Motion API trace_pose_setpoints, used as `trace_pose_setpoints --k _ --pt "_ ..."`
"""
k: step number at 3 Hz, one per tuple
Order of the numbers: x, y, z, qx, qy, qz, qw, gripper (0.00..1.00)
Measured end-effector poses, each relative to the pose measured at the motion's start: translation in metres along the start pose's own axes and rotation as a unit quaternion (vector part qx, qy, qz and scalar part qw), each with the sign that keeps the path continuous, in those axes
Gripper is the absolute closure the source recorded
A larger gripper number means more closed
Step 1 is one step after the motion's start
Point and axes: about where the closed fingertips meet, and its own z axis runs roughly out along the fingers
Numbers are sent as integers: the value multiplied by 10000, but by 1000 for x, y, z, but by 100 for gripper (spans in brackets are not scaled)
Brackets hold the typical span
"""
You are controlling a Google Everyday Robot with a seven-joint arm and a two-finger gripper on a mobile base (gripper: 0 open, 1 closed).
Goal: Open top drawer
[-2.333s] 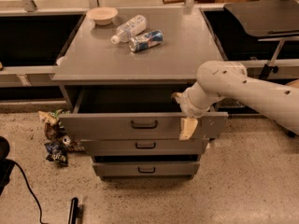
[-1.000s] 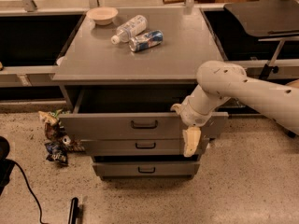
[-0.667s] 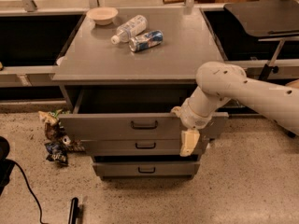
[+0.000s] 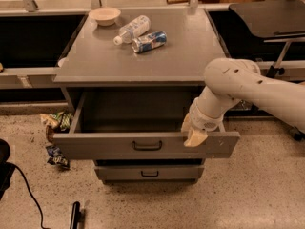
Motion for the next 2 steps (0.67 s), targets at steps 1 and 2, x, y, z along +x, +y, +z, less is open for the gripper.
trace_pose_setpoints --k 1,2 --pt "-1 6 -8 41 67 37 10000 89" --pt "-1 15 -6 15 -8 112 9999 100"
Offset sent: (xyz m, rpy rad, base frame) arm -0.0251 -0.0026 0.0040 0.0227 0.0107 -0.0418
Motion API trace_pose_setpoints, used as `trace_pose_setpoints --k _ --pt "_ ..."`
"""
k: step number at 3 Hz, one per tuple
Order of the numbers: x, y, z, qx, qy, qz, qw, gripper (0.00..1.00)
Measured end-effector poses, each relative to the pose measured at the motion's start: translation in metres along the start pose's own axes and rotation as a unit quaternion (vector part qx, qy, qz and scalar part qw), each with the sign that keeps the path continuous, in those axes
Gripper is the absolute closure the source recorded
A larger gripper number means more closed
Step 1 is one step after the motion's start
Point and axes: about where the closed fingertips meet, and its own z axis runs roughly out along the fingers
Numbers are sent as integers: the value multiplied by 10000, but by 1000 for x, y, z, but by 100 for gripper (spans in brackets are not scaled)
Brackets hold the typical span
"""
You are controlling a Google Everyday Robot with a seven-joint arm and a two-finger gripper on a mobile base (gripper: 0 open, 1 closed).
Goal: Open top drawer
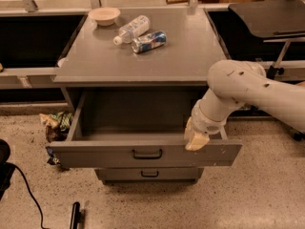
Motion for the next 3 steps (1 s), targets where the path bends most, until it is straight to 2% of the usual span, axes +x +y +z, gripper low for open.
trace_pose_setpoints --k 3 --pt "-4 11 7 -120 -263 53 9996 100"
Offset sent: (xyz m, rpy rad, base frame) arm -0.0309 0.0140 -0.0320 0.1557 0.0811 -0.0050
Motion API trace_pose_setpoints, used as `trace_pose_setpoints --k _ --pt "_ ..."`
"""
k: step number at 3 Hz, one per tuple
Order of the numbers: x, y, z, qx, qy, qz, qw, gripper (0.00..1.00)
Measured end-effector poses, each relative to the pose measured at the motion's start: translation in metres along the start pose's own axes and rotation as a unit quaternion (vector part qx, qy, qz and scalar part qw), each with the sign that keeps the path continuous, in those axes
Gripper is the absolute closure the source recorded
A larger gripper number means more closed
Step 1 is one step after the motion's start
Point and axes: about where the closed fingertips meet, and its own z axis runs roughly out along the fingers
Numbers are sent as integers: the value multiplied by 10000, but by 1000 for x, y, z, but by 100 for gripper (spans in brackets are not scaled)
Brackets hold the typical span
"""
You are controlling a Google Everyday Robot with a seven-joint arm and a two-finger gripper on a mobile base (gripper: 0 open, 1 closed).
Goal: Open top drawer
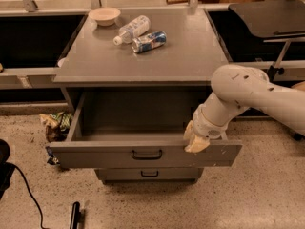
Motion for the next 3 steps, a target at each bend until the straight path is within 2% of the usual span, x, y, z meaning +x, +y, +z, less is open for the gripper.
trace_pose_setpoints --k 1,3 --pt "0 0 0 0 0 0 10000 82" --pt "0 0 0 0 -1 -2 10000 35"
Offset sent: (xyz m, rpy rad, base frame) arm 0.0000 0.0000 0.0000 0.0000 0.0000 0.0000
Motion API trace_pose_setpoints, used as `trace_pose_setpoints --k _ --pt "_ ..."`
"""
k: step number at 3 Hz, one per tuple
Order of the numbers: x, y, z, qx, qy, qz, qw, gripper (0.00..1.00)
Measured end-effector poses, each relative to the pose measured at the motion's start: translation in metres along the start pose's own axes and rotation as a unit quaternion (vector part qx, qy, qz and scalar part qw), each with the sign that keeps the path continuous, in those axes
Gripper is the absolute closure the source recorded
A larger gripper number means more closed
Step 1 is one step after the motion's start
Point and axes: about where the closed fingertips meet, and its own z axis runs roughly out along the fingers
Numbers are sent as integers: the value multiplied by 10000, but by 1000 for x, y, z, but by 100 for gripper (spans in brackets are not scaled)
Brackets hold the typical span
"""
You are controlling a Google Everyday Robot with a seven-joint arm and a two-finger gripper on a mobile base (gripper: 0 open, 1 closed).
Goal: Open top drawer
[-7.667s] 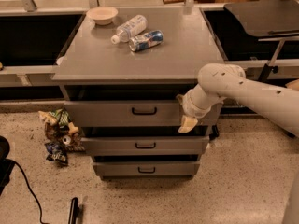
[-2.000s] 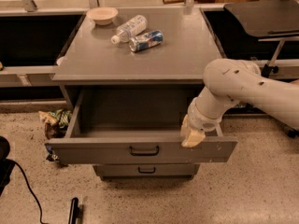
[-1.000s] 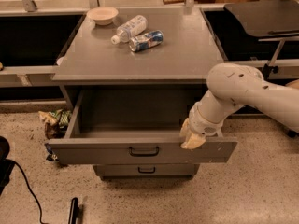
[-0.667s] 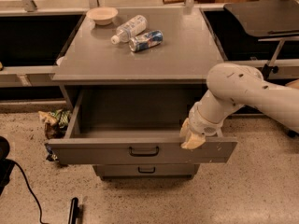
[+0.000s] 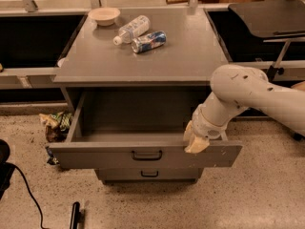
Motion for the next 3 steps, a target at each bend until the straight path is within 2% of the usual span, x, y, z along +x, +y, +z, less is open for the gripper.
trace_pose_setpoints --k 1,2,3 --pt "0 -1 -17 68 -58 -116 9999 12" --pt "-2 1 -54 337 -40 -249 9991 0" --pt "-6 4 -99 700 51 -371 9968 0"
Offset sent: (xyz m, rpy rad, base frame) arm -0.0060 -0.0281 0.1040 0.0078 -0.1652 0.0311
